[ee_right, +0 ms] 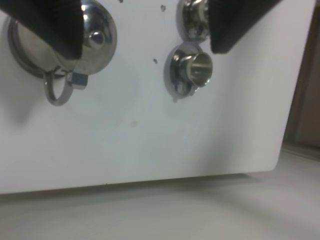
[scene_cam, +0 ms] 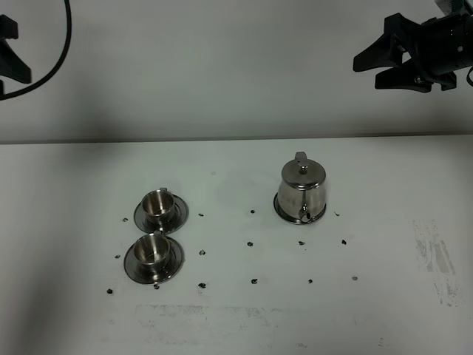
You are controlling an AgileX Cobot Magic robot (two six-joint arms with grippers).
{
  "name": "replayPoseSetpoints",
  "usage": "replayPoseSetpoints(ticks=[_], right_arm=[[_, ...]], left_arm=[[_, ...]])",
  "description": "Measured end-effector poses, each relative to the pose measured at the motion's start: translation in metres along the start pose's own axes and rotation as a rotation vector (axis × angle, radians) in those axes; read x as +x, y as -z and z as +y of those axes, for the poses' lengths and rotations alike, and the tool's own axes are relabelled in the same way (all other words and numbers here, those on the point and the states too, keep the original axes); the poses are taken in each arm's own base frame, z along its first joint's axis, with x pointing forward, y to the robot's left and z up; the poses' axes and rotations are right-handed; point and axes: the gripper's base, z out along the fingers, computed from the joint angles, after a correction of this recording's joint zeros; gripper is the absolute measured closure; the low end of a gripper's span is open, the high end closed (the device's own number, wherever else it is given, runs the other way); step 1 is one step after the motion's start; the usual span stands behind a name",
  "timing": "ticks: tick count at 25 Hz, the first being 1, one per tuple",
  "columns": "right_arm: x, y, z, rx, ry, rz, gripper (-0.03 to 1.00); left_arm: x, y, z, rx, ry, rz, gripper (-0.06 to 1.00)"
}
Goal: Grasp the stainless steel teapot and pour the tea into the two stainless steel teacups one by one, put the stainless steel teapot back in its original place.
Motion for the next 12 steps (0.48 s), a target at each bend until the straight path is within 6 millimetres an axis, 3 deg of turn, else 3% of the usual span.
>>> replayPoseSetpoints(ticks=[7, 12], right_arm=[[0.000, 0.009, 0.006, 0.045, 0.067, -0.004, 0.45], [-0.001, 0.029, 0.020, 0.121, 0.144, -0.020, 0.45]], left_arm=[[0.038, 0.066, -0.005, -0.236, -0.043, -0.049, 0.49], [0.080, 0.087, 0.001, -0.373, -0.005, -0.014, 0.49]])
